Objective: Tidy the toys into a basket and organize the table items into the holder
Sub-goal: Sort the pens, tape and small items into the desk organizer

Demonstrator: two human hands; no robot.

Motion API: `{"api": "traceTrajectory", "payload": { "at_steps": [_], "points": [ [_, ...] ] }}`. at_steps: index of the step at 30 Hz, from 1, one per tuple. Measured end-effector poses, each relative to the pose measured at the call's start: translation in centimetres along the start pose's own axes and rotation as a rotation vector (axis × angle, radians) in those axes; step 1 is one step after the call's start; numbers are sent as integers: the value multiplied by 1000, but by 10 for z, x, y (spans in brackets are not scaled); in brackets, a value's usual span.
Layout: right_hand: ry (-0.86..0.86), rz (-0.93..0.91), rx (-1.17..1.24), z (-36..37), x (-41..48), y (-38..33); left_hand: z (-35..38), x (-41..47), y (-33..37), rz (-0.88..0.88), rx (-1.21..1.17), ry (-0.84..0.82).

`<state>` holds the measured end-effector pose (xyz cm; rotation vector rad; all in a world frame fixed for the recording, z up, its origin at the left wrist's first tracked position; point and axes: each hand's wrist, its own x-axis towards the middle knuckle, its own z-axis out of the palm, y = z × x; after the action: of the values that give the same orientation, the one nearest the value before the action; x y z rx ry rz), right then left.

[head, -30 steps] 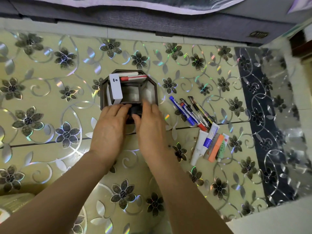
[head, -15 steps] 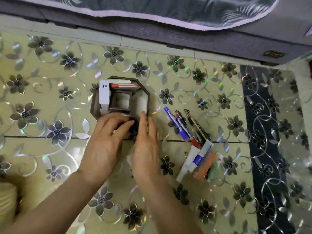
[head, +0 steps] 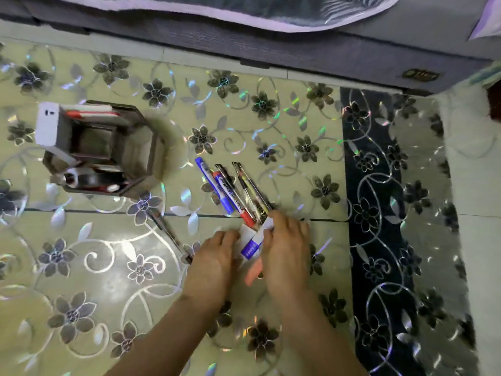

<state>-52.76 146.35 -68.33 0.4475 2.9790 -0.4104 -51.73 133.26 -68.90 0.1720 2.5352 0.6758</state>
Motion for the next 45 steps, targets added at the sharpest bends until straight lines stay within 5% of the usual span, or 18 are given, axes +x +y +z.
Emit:
{"api": "traceTrajectory", "payload": {
  "at_steps": [11, 18, 21, 27, 30, 40, 45],
  "points": [
    [-276, 195, -139, 14, 34, -7, 5, 19, 9, -20, 72, -61],
    [-192, 313, 79, 3, 23, -26, -2, 29, -1, -129, -90, -183],
    [-146, 284, 214, -11, 20, -38, -27, 24, -6, -82, -81, -36],
    [-63, 36, 429, -37, 19, -81, -136, 19, -39, 22, -391, 580],
    [4, -40, 583, -48, 21, -106, -177, 36, -51, 26, -309, 687],
    [51, -123, 823, -52, 53, -170, -216, 83, -85, 220, 121, 589],
    [67, -172, 847, -41, 54, -186, -208, 88, -100, 211, 232, 362]
  ]
}}
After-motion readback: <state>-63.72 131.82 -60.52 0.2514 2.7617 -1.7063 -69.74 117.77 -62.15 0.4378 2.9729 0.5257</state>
